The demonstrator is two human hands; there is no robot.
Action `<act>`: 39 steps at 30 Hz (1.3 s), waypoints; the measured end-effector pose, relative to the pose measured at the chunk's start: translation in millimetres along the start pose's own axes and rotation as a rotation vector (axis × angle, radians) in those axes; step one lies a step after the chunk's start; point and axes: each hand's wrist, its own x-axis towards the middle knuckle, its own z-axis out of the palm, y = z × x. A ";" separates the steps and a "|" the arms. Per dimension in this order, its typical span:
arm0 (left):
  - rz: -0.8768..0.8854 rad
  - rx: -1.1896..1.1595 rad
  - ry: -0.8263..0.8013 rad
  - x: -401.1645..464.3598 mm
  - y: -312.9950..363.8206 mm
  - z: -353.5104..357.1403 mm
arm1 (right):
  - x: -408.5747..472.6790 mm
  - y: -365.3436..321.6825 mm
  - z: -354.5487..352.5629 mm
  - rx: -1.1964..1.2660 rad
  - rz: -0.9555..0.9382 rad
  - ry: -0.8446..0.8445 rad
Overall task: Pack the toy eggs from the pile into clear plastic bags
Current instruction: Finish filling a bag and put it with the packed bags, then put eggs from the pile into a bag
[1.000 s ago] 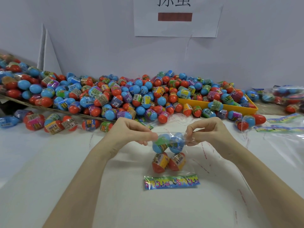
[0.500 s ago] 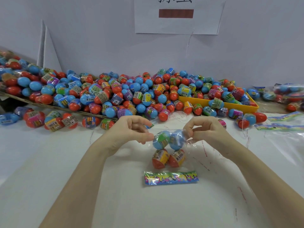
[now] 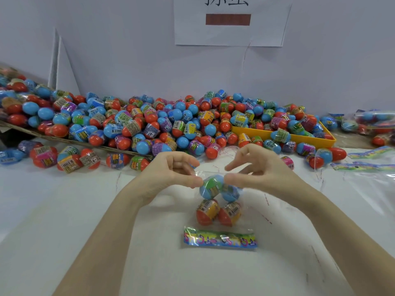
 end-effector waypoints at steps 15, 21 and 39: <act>-0.120 0.036 -0.105 -1.6 4.9 18.6 | 3.1 2.3 9.7 0.153 0.127 -0.028; 0.033 -0.178 0.047 -1.3 5.7 18.8 | 2.9 3.6 4.6 0.587 0.104 -0.049; 0.007 -0.249 0.247 7.0 8.3 45.4 | 4.9 -1.9 11.6 0.455 0.125 0.058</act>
